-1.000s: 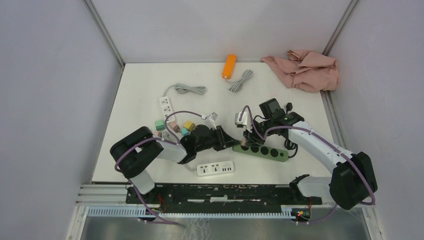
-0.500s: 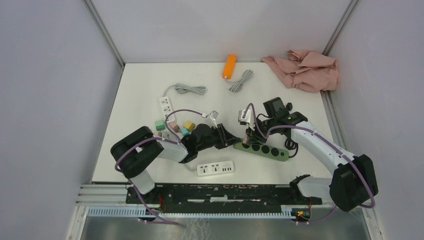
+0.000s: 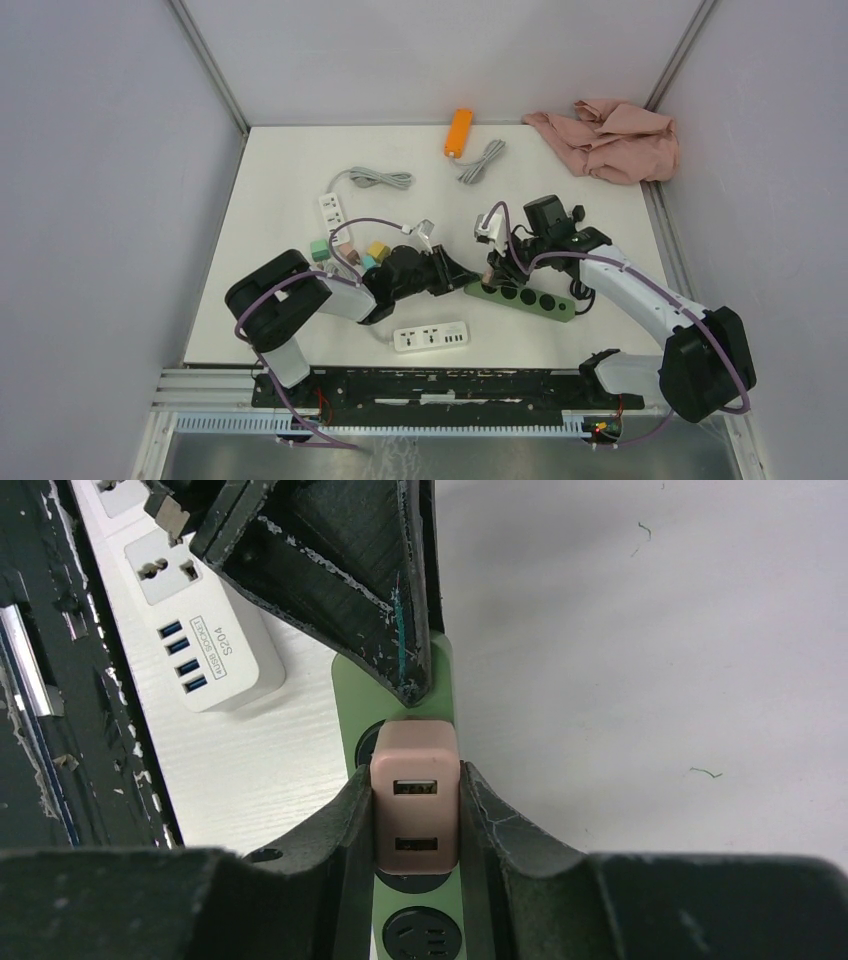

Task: Pull the plug off the socket
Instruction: Remove the plug from the socket.

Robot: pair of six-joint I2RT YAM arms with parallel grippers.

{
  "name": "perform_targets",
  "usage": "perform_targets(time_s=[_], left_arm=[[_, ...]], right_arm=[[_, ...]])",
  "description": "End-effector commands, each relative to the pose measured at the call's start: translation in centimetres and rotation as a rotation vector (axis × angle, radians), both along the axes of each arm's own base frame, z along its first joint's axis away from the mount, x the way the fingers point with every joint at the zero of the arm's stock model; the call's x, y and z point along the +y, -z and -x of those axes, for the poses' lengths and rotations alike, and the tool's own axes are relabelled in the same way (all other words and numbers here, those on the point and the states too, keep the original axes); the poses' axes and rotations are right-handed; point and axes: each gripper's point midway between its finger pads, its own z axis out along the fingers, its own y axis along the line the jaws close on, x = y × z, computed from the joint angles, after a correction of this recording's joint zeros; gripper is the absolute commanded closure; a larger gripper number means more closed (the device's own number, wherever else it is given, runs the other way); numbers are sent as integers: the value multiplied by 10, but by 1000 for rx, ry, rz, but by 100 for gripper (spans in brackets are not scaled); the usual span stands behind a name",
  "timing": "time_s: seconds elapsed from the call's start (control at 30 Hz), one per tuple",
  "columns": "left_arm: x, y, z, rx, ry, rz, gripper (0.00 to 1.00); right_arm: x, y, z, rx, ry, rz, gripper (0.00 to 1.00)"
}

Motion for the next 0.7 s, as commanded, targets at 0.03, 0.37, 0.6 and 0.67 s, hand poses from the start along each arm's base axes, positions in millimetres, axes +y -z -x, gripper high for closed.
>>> perform_targets(time_s=[0.03, 0.37, 0.6, 0.67], left_arm=[[14, 24, -11, -39, -56, -113, 97], [17, 28, -16, -35, -71, -96, 97], [14, 32, -16, -29, -58, -91, 97], [15, 33, -16, -31, -61, -99, 97]], right_arm=[[6, -36, -13, -59, 2, -123, 100], [29, -32, 41, 33, -268, -209, 100], [31, -29, -9, -2, 9, -162, 100], [25, -31, -15, -20, 35, -159, 100]])
